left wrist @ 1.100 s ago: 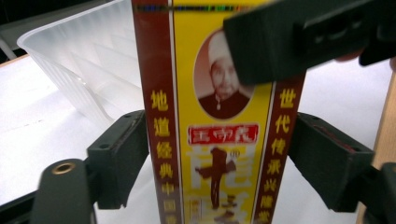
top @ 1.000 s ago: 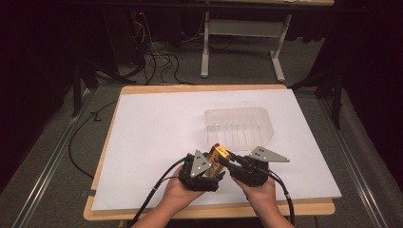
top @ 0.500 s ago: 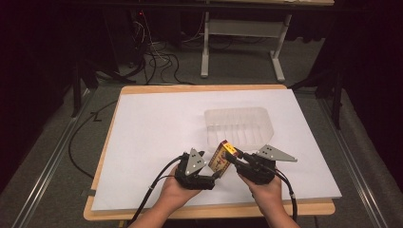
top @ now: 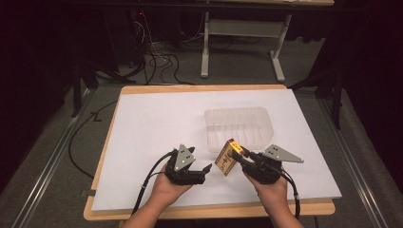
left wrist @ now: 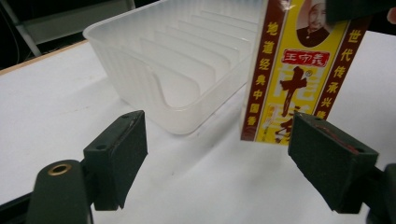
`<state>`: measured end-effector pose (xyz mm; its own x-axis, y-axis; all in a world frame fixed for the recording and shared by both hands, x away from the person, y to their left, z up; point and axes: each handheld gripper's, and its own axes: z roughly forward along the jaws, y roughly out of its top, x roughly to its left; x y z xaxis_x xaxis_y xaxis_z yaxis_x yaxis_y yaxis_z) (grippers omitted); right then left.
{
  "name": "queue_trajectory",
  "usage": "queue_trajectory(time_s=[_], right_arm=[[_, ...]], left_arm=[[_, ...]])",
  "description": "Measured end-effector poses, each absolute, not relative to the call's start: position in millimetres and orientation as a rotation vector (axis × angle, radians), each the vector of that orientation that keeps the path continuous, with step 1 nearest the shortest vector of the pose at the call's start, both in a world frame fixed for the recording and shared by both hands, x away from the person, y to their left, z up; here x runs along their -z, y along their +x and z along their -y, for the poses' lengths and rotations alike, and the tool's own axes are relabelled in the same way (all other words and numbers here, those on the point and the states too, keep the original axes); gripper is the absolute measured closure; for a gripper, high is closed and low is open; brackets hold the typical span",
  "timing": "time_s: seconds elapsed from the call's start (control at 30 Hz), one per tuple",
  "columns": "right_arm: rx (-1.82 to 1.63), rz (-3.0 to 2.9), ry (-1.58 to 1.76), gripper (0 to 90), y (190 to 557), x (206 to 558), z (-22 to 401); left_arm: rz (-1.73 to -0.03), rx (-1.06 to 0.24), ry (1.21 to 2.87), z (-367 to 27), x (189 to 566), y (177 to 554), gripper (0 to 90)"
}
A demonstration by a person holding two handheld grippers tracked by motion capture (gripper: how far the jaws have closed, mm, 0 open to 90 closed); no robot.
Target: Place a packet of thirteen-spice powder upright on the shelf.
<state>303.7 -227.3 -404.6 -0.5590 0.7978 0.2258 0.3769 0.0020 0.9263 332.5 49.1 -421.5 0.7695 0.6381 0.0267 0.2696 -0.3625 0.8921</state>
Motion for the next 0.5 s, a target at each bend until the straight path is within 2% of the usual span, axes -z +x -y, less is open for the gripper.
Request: queue_trajectory(time_s=[0.5], right_arm=[[-1.532,-1.847,1.239,68.0,301,402,253]], left_arm=[[-0.756,-0.49,1.927,-79,420,345,20.9]])
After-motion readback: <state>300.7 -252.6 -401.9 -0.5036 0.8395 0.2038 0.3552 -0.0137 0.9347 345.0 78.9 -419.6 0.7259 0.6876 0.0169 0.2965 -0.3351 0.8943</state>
